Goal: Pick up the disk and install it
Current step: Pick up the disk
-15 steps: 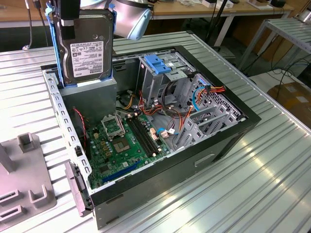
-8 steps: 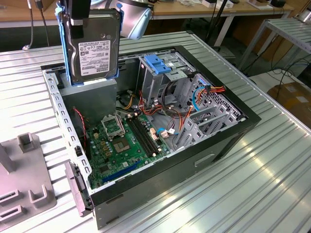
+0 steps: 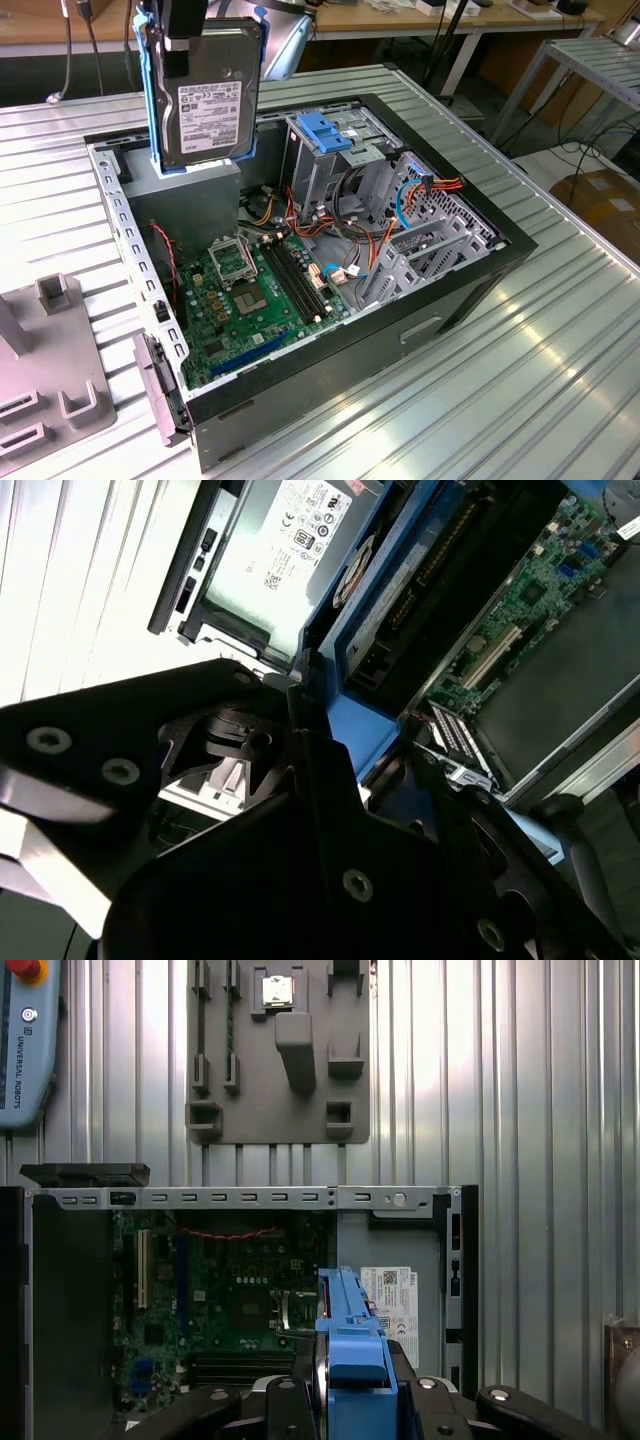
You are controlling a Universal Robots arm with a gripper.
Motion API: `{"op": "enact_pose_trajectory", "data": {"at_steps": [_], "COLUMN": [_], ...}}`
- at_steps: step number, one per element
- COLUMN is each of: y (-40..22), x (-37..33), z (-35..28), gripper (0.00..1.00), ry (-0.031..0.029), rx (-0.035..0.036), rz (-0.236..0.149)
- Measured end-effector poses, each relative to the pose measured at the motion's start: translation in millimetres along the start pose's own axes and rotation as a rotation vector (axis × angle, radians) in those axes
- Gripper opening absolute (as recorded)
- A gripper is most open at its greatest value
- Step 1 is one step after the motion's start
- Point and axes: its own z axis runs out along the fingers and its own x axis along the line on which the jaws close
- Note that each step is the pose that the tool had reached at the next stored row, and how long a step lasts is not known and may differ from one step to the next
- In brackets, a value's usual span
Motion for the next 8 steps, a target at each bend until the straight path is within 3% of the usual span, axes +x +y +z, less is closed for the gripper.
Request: {"op": "enact_pose_trajectory", "data": {"at_steps": [8], "y": [-15.2], "x": [-0.2], "z": [-0.2], "gripper": [0.37], "ry": [0.0001], "rx": [0.0000], "rz": [0.000]}}
